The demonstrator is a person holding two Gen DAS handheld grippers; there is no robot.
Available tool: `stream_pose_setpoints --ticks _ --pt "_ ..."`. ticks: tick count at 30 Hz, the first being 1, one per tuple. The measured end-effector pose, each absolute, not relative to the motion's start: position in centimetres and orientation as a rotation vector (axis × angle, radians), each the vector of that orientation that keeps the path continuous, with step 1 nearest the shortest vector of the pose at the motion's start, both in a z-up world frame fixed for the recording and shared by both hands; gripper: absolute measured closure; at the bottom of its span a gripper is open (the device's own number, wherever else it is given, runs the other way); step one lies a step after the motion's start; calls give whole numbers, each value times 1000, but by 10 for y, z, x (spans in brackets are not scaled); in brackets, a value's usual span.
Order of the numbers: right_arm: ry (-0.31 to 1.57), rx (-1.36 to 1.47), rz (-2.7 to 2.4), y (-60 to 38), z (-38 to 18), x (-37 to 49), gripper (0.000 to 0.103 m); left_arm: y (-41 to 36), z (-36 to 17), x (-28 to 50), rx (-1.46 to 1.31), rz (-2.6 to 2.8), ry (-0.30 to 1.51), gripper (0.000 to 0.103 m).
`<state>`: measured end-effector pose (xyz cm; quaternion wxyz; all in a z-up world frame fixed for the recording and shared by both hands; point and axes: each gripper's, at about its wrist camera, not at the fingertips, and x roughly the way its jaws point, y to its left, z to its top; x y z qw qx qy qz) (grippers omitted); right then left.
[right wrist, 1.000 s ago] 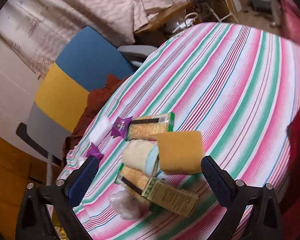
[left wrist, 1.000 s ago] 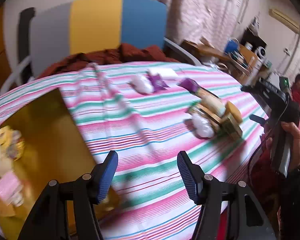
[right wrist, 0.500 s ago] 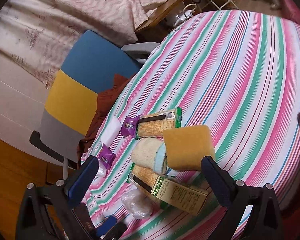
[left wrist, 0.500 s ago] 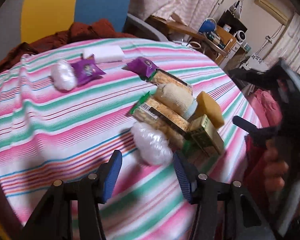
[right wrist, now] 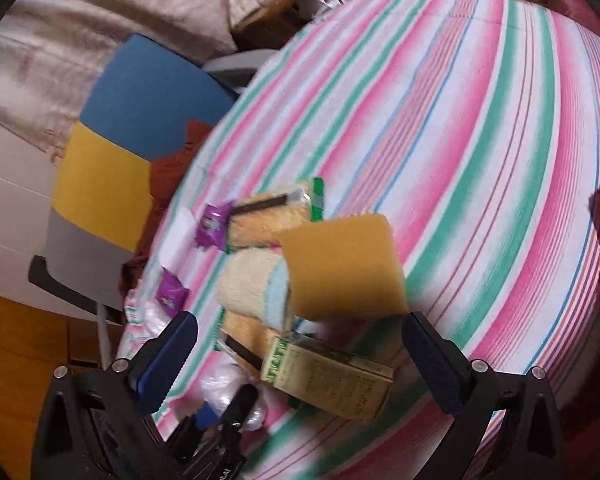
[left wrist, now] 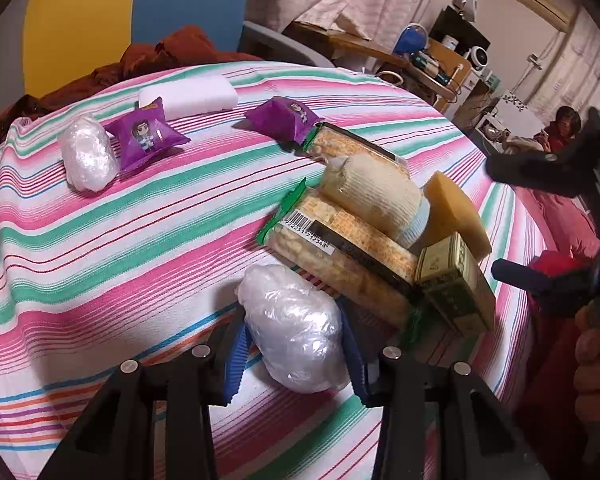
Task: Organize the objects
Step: 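Grasp the plastic-wrapped bundle with the left tool while the right tool grasps the green box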
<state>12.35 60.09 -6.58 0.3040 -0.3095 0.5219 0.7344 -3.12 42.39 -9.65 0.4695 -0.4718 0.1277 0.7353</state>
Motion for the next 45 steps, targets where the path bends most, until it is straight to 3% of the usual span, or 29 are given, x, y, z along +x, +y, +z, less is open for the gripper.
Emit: stream_pose_setpoints --ticks 23,24,27,37,45 --pt "1323 -1108 1815 588 -93 108 0 361 -95 -24 -1196 1872 247 64" --pt "1315 -1117 1821 588 -93 106 2 359 -94 -23 -1195 1873 249 65" --pt "1268 -1120 1845 587 -90 103 24 354 -93 -20 -1186 1879 261 64" --pt "1304 -1071 2133 569 -68 92 25 327 -83 -4 -1135 1906 284 64" --pt "1222 -1040 2401 539 -42 80 24 268 -29 5 -1018 1983 181 64"
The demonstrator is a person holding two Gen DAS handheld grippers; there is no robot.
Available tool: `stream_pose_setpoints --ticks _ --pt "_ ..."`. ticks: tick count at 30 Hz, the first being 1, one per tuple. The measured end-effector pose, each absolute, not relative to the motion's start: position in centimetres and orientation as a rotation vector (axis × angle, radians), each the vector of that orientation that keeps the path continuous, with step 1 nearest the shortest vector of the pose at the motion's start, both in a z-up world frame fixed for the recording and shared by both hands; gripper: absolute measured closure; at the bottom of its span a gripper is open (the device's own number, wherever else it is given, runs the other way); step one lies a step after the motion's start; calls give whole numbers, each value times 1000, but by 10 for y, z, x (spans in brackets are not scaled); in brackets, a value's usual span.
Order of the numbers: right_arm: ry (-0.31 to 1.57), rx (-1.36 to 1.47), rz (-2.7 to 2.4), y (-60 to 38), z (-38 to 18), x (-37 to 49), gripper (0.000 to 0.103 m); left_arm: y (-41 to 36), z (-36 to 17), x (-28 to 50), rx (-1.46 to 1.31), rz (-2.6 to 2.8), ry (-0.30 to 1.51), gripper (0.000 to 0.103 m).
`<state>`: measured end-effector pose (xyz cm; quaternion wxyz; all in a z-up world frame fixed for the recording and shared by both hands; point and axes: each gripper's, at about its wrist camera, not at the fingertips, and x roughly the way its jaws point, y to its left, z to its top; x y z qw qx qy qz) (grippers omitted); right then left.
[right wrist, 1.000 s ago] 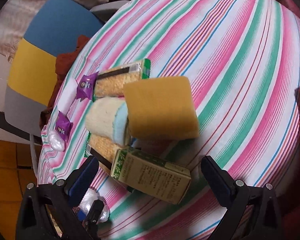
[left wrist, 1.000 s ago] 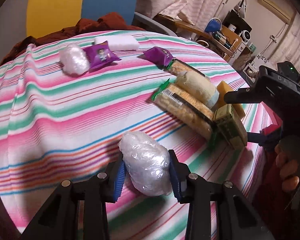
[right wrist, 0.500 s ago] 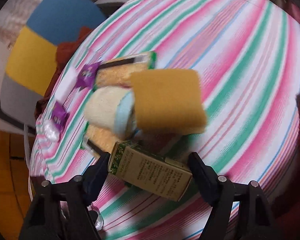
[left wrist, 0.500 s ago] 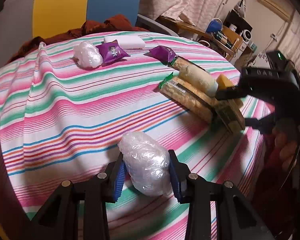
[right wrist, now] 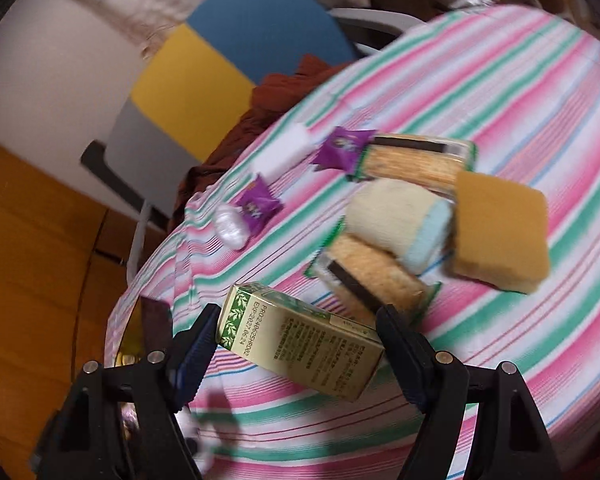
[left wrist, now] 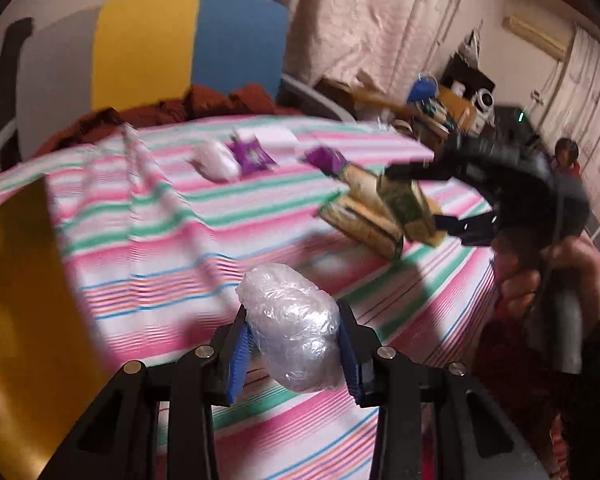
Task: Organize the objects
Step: 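Grasp the plastic-wrapped bundle with the left tool while the right tool grasps the green box, then place the plastic bundle and green box on the gold tray with both tools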
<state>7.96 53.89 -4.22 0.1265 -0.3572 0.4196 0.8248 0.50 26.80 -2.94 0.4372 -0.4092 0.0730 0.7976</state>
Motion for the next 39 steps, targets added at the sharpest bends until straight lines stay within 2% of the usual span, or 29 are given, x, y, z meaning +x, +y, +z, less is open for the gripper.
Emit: stream_pose_setpoints --ticks 10,21,23,28,33,39 --pt "1018 -1090 2583 483 -13 66 24 132 3 -16 -1013 2241 11 64" --pt "881 -1219 2926 347 26 7 24 15 -30 -36 -1217 2488 -107 63" --pt "852 -1277 2972 319 25 -4 24 4 -37 -39 -1258 2507 -114 59" --pt "799 -1439 3017 260 10 -31 22 -17 -42 -41 -1294 2542 -141 41" --pt "876 -1597 3011 224 -10 -45 12 -28 -33 -37 -1243 2580 -188 41" --pt "831 -1645 2996 214 -18 -42 9 -30 -11 -38 -1163 2645 -191 41"
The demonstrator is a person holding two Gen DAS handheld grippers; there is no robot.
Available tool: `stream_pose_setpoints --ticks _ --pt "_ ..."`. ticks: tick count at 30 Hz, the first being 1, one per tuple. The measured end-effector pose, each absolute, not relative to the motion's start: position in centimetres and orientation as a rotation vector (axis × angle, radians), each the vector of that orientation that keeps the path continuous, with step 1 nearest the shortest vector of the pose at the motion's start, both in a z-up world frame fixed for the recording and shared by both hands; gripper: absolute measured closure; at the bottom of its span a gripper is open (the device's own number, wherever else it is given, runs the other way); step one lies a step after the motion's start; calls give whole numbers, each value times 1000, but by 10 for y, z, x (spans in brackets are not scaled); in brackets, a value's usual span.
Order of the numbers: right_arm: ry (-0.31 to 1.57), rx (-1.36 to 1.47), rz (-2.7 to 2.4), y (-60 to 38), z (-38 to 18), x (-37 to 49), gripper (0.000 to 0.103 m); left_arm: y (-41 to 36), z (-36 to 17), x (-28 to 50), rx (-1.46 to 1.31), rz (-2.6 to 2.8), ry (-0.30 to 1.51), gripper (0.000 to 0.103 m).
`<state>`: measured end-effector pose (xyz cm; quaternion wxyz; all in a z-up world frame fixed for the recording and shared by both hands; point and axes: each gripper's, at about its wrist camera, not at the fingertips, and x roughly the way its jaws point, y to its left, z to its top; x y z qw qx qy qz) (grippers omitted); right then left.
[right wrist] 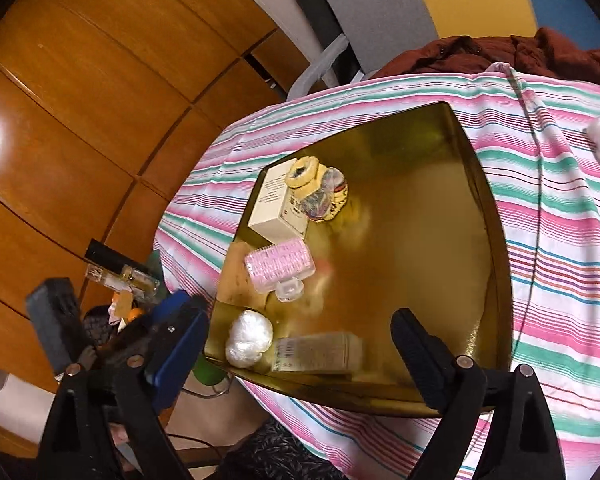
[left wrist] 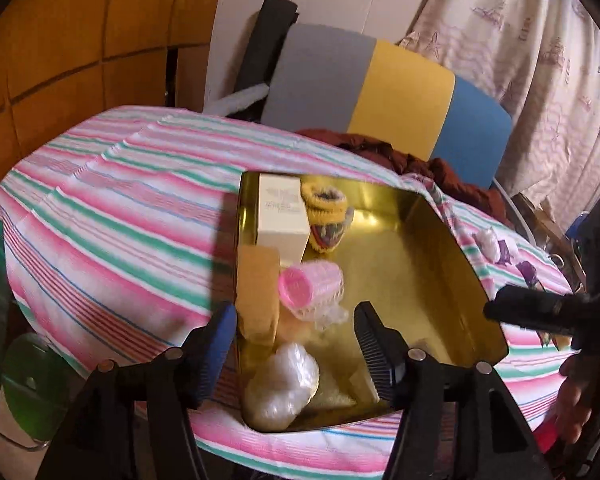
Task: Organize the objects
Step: 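Place the plastic bundle and green box on the gold tray with both tools, then move both tools back from the tray to the remaining items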
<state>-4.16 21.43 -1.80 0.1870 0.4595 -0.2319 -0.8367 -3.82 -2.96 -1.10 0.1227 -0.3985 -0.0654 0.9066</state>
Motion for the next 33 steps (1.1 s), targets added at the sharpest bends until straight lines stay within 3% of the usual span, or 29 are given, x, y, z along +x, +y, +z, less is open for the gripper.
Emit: stream_pose_setpoints --ticks 12,24,33 --pt "-387 1269 -2637 233 1 -21 1 27 11 -42 -1080 2640 -5 41" --pt "-386 1303 -2797 296 5 -10 0 86 16 -40 -1046 2537 136 41" --pt "-439 1375 -2996 395 11 -5 0 120 21 -38 -1007 2404 103 41"
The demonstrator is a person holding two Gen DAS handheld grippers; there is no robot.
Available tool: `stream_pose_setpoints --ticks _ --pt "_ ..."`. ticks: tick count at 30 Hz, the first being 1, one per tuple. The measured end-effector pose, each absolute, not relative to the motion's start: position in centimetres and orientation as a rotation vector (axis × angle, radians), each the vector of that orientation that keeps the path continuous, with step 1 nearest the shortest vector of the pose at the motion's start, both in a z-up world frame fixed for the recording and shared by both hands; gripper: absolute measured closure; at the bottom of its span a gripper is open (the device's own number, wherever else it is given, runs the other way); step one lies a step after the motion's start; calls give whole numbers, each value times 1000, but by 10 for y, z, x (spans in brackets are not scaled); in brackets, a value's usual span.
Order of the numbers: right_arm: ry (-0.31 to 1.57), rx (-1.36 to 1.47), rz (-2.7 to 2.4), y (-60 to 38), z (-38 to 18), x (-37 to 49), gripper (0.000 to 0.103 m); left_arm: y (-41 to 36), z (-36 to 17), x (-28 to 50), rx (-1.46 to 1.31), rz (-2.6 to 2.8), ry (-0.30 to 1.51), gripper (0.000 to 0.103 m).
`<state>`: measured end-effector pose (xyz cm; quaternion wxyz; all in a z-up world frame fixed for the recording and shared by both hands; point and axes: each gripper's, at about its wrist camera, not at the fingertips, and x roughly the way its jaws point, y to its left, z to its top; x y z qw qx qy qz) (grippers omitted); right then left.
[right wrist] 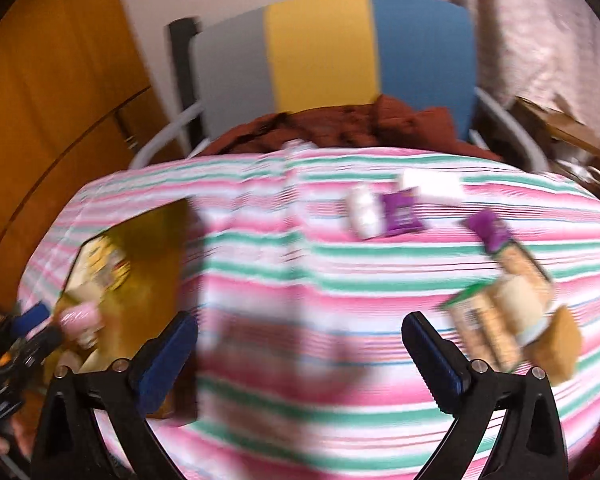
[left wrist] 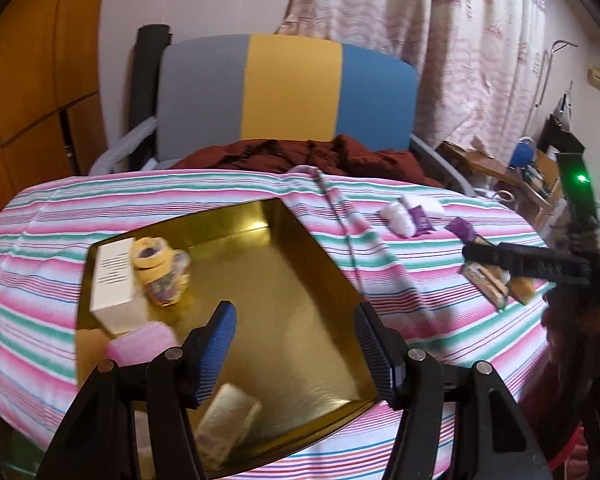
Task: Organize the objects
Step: 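Move both tools back from the tray to the remaining items, then grasp another plastic-wrapped bundle with the left tool while the right tool grasps a purple snack packet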
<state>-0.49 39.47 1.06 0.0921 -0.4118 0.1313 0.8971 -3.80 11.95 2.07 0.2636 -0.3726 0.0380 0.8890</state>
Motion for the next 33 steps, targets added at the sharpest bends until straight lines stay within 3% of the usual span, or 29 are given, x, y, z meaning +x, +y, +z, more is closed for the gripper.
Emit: stream_pose_setpoints --ticks 6,12,18,33 --pt "439 -1038 2492 483 9 5 0 148 19 -41 -1028 2353 152 41" --pt "867 -907 2290 556 -16 41 0 189 20 -49 -1043 2276 182 41" --pt "978 -874 2289 564 -15 50 0 242 15 -68 -1086 2198 165 41" --pt "956 -934 2387 548 -13 38 0 350 -30 -151 -1272 2101 93 46"
